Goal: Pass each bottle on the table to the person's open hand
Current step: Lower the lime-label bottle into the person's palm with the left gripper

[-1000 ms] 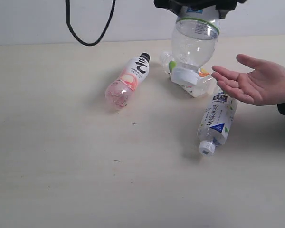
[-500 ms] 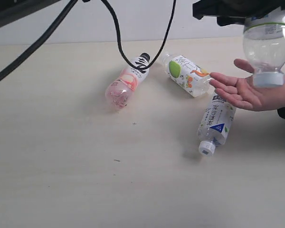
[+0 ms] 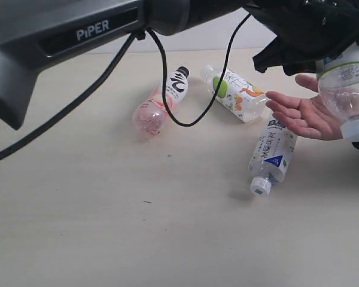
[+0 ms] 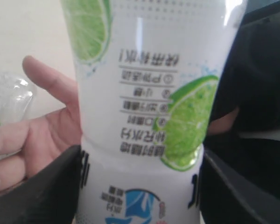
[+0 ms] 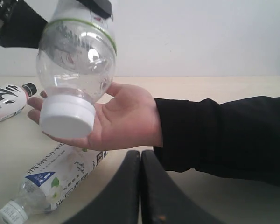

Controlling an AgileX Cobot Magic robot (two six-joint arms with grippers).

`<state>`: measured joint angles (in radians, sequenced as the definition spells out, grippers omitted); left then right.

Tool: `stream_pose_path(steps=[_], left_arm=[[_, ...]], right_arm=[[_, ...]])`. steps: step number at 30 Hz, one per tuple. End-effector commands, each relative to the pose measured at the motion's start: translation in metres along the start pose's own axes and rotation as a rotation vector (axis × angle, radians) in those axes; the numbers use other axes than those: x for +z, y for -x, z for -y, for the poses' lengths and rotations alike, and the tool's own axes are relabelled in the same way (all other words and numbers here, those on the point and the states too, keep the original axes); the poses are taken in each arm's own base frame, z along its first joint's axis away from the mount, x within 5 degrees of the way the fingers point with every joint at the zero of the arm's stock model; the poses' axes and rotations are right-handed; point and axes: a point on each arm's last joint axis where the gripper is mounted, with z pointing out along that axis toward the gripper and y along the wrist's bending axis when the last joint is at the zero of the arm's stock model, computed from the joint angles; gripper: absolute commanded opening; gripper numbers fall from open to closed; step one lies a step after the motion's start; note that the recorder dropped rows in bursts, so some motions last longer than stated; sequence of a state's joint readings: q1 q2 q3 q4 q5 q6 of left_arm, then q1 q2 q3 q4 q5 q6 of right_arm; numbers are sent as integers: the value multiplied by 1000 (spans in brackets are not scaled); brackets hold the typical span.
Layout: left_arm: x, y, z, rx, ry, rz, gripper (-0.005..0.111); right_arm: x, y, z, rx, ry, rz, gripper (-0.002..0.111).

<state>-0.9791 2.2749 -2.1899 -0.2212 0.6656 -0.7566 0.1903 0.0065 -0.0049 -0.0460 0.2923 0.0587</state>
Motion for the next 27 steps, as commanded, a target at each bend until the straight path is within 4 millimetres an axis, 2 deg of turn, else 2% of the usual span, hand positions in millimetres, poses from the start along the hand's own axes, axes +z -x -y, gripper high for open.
stream_pose_path(steps=[1, 7, 13, 15, 19, 21, 23, 27], left_arm=[[15, 2, -16, -63, 17, -24, 0], [42, 2, -45, -143, 49, -68, 0], [52, -1, -54, -139, 64, -80, 1], [52, -1, -54, -127, 62, -79, 5], [52, -1, -53, -115, 58, -82, 43], [52, -1, -53, -79, 54, -80, 55], [52, 0, -53, -46, 49, -76, 63], [52, 0, -53, -8, 48, -77, 70]], right_arm=[[0, 0, 0, -7, -5, 11, 0], [0, 0, 0, -7, -5, 11, 0], [0, 0, 0, -7, -5, 11, 0], [0, 0, 0, -7, -5, 11, 0], [0, 0, 0, -7, -5, 11, 0], [0, 0, 0, -7, -5, 11, 0], [0, 0, 0, -7, -5, 11, 0], [0, 0, 0, -7, -5, 11, 0]])
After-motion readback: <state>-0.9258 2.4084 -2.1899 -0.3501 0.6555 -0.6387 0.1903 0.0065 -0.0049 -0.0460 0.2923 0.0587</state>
